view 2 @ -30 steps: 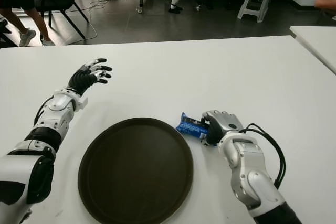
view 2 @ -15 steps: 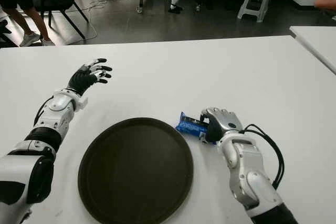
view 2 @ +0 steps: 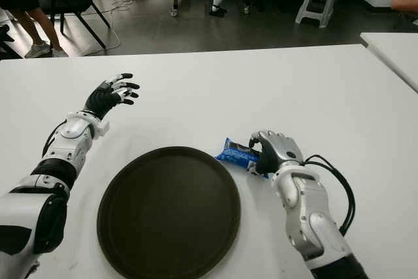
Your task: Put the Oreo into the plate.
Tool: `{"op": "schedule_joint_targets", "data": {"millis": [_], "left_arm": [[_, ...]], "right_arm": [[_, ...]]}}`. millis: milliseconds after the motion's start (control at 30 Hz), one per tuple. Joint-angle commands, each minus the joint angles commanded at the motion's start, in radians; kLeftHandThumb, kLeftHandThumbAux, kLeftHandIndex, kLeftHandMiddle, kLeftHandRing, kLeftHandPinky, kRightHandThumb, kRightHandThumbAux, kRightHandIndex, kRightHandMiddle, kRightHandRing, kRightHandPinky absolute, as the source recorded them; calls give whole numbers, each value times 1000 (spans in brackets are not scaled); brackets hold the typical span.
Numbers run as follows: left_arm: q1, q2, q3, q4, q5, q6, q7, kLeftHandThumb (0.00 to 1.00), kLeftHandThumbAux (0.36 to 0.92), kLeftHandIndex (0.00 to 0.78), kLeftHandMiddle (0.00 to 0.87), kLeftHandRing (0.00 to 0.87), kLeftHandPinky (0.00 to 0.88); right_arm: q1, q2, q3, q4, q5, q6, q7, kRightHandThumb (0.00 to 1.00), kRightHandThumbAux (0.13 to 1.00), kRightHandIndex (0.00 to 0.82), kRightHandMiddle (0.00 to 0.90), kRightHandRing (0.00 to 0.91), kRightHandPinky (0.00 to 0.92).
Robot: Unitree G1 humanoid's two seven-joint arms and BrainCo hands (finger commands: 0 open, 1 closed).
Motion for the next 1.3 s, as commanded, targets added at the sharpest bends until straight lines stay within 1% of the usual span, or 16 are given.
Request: {"op": "schedule_joint_targets", "data": {"millis": [67,133,233,300,400,633,733,833,1067,1300], "left_arm": [[0,0,-1,1,1,-1,1,110,677,187,331,350,368],[0,0,-1,1,2,-2,2,100,680,189,332,352,370],[-1,0,-2,2,4,-3,4,87,675,189,331,351,370],[-1,0,-3,3,4,-3,4,84,674,189,332,353,371],[-2,1,-3,5,5,-2,5,85,676,192,334,355,373],[-4,1,-3,10,5,-1,4,92,669,200,337,353,364],[-6,1,-3,12,5,0,5,93,662,203,340,356,370],[-7,1,-5,14,7,-3,6,94,657,204,341,358,372],[-4,3,-11,13,12,-15,3,94,641,201,339,353,361],[-5,2,-8,14,7,-14,3,91,629,196,337,349,358]], "right_arm": [[1,7,-5,-2,7,1,-7,178,912,527,727,767,768],[1,8,-7,1,7,-3,-11,167,909,529,723,765,761],[0,1,-4,5,1,-10,-11,107,916,522,708,742,737],[0,-1,-3,6,0,-11,-10,91,920,525,703,733,732],[0,-6,-1,7,1,-19,-9,79,920,530,703,729,731],[0,-5,-5,3,7,-17,-2,51,921,512,709,735,742],[-2,-12,0,4,1,-21,1,47,920,514,710,737,743],[-2,-17,2,5,-4,-24,-1,50,918,520,712,739,742],[1,-21,2,5,-6,-31,-8,101,907,538,725,747,744],[1,-25,1,8,-3,-37,-7,122,899,561,734,755,751]]}}
